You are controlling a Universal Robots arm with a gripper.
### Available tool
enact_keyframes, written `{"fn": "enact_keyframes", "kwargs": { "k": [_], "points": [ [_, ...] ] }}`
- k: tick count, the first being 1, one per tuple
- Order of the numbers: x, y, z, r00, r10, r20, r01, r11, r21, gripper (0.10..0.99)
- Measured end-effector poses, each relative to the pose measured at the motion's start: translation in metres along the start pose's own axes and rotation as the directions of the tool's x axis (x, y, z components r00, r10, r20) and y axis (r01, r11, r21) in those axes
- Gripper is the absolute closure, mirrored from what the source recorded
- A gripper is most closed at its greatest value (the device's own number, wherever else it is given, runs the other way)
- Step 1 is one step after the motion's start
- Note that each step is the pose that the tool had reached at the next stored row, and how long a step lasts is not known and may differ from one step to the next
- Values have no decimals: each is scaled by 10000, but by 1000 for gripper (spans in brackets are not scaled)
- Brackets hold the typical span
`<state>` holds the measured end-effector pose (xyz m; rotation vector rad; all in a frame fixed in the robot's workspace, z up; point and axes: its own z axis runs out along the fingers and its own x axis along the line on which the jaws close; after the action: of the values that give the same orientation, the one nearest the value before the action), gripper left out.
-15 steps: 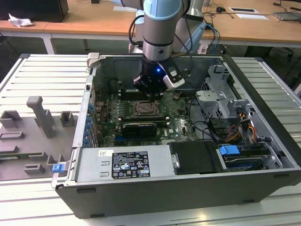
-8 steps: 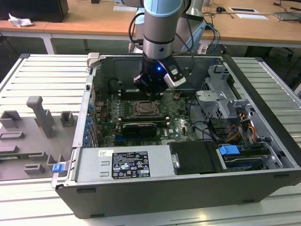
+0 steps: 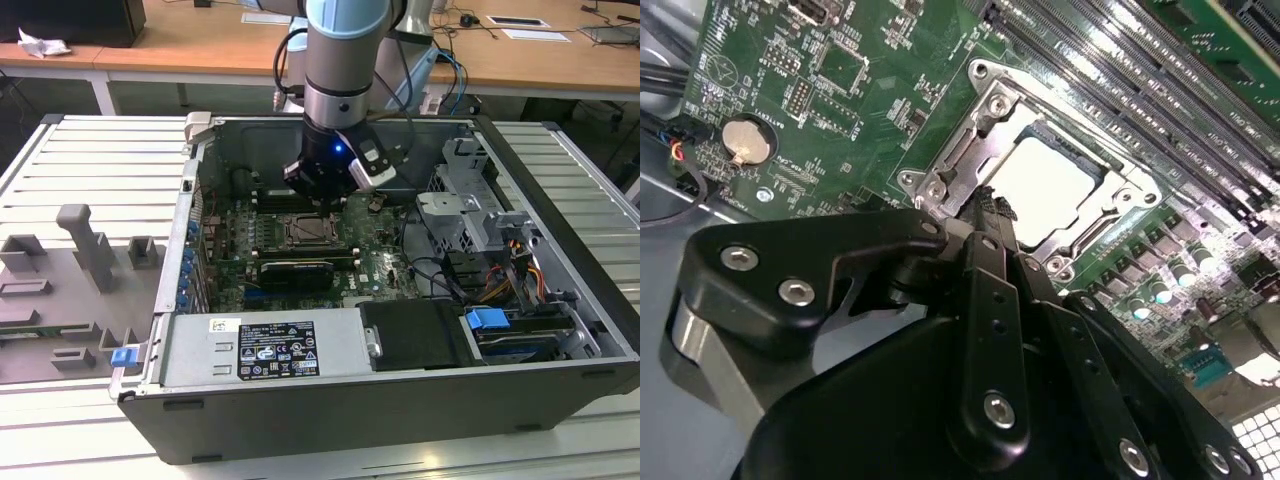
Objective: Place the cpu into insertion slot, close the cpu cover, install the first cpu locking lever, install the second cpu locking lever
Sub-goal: 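Install the second cpu locking lever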
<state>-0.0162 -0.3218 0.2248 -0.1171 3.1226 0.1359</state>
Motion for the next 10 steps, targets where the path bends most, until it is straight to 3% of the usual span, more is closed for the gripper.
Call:
{"fn": "enact_keyframes", "kwargs": {
  "k": [6, 10],
  "points": [
    [2, -30, -21, 10000, 1, 0, -1, 10000, 1, 980],
    [0, -22, -131, 10000, 0, 0, 0, 10000, 0, 980]
  ]
}}
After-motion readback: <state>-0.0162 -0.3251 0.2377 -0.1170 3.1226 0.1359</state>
